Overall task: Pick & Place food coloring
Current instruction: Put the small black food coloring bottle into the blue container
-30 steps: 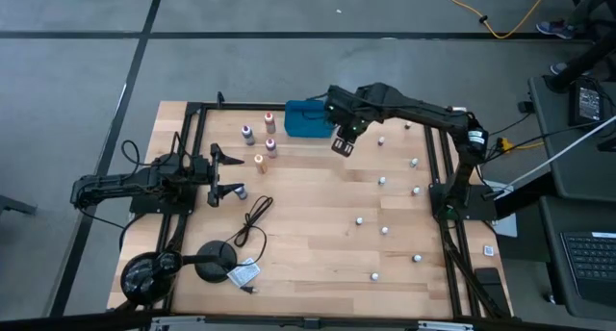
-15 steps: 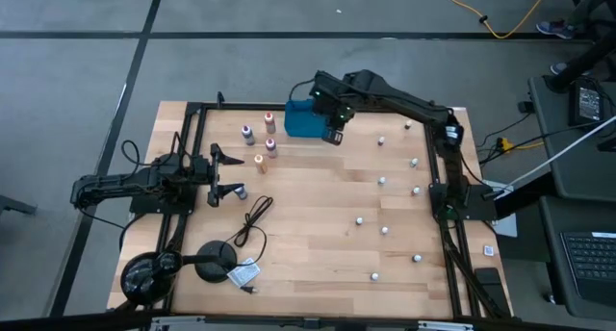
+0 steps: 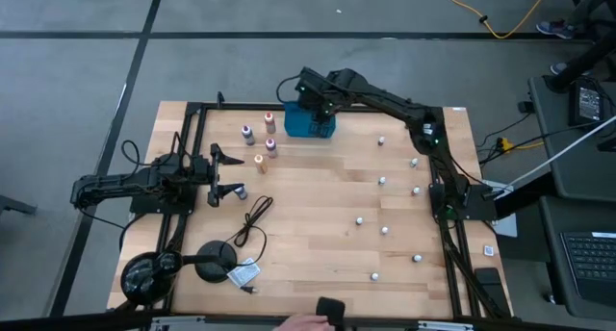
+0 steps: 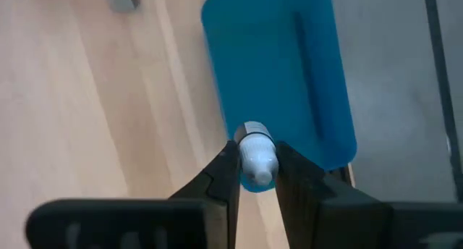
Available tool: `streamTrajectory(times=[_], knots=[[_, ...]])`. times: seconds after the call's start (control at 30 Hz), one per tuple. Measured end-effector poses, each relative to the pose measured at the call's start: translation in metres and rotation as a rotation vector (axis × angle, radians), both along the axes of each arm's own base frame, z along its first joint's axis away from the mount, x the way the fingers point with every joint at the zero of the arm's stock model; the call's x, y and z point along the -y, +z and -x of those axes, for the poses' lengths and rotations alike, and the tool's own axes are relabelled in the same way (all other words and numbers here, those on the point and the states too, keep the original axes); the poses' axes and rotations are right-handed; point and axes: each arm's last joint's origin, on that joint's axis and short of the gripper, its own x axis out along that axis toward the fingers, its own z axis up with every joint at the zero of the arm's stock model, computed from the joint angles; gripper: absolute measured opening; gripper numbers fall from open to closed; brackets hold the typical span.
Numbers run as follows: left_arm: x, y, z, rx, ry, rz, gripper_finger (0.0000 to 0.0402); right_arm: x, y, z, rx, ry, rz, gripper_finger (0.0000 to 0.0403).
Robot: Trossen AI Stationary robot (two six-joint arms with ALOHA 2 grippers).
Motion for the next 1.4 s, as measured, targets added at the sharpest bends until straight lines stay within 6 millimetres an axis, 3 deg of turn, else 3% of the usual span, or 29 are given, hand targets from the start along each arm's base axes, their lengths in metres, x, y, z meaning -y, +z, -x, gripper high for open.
streamTrajectory(times=[0.37, 0.93, 1.4], knots=[[0.000, 0.000, 0.000, 0.000, -0.001, 0.000, 0.0329, 0.026, -0.032, -0.006, -0.048, -0.046, 0.001, 0.0075], [0.000, 0.000, 0.000, 0.000, -0.001, 0.000, 0.0328, 0.033, -0.081, -0.035, -0.038, 0.117, 0.005, 0.0075], [0.000, 0.000, 0.000, 0.000, 0.000, 0.000, 0.0328, 0.045, -0.092, -0.016, -0.164, 0.040, -0.083, 0.0075]])
